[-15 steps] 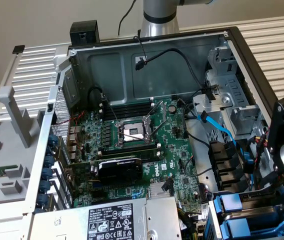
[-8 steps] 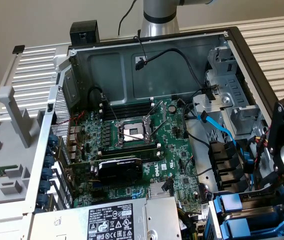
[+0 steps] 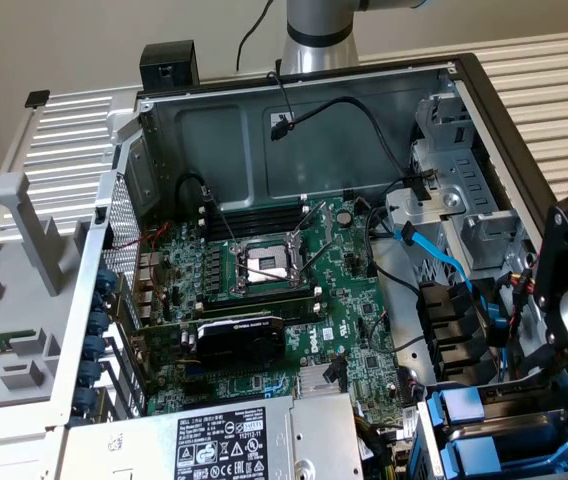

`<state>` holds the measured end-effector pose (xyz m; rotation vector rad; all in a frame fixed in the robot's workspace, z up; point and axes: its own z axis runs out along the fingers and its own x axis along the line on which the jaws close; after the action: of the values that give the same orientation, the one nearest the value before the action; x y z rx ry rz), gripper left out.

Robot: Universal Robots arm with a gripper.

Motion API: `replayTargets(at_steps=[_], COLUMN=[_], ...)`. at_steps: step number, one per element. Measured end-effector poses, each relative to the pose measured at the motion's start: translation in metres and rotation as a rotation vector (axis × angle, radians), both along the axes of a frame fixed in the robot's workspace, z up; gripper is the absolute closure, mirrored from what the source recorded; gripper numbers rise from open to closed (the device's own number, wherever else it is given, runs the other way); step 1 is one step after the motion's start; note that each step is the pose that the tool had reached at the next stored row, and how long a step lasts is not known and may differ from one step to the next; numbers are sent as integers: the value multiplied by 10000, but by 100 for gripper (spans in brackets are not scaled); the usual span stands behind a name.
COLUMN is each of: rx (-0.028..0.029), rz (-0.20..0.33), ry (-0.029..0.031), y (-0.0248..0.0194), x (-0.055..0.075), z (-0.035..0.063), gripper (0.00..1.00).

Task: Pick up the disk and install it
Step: 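Insert the first disk wire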

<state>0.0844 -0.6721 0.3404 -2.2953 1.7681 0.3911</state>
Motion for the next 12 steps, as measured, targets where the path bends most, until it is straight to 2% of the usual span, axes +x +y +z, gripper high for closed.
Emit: replayTargets(at_steps=[1,3,6,10,12], rx=[17,66,137,138,137], rz=[2,8,14,14,18], ry=[17,37,53,86,99], y=[0,0,0,8,49], x=[0,-1,0,0,1], z=[0,1,1,1,7], gripper=[72,83,83,83,83])
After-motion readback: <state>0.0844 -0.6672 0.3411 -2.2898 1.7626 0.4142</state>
